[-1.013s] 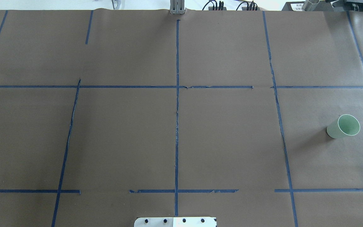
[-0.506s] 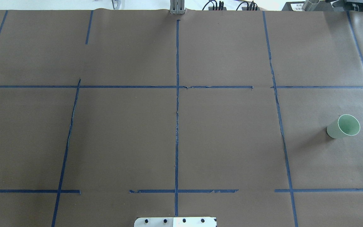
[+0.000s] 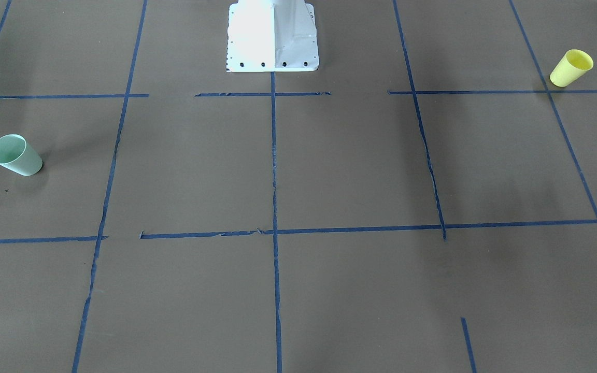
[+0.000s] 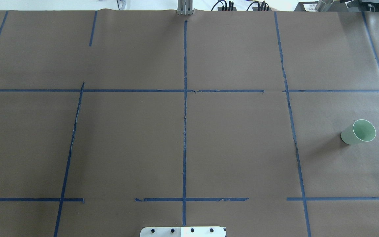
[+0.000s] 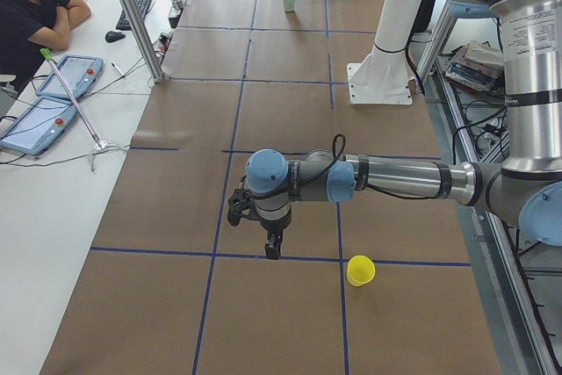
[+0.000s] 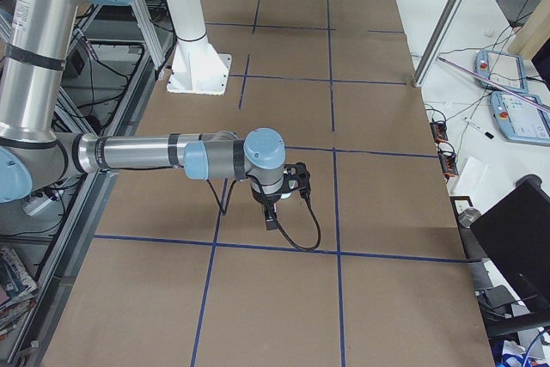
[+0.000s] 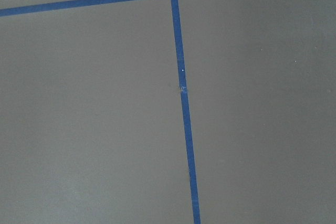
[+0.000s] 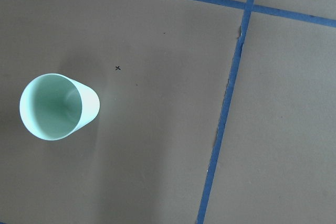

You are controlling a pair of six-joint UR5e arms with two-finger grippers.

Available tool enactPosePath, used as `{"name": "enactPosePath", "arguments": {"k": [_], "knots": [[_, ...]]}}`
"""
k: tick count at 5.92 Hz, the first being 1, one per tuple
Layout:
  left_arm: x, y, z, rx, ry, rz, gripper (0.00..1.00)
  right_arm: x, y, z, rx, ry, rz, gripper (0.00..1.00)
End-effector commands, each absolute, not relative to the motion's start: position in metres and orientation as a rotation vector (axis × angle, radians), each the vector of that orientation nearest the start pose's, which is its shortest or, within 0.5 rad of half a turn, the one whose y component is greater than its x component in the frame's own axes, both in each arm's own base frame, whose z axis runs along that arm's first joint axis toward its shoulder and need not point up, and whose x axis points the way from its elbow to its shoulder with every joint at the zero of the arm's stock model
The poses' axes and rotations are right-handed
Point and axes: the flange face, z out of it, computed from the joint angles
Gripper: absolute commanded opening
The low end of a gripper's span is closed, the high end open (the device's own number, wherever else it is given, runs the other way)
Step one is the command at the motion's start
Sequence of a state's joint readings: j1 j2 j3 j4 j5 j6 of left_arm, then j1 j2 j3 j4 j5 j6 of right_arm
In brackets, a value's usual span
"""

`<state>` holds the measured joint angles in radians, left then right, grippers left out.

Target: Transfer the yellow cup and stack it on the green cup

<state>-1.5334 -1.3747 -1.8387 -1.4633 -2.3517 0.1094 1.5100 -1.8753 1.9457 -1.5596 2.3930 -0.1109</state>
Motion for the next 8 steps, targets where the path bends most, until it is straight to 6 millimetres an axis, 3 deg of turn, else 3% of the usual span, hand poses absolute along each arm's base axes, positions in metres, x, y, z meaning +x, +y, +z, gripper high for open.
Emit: {"name": "enactPosePath", "arguments": {"k": [1,2,3,5,7,8], "knots": [[-0.048,-0.406,0.622,-0.005,0.780,0.118,1.00,0.037,-0.372,0.595,0.106,-0.824,-0.201,1.00],[-0.048,-0.405,0.621,0.006,0.791,0.125,1.00,0.037,-0.372,0.595,0.110,-0.822,-0.203,1.00],[-0.046,-0.386,0.616,0.012,0.806,0.137,1.00,0.037,-0.372,0.596,0.104,-0.824,-0.200,1.00],[0.009,-0.396,0.603,0.023,0.801,0.212,1.00,0.034,-0.371,0.596,0.100,-0.835,-0.205,1.00],[0.073,-0.397,0.589,-0.126,0.726,-0.067,1.00,0.029,-0.373,0.589,0.155,-0.872,-0.248,1.00],[0.113,-0.392,0.570,-0.147,0.613,-0.216,1.00,0.030,-0.369,0.593,0.147,-0.867,-0.244,1.00]]}}
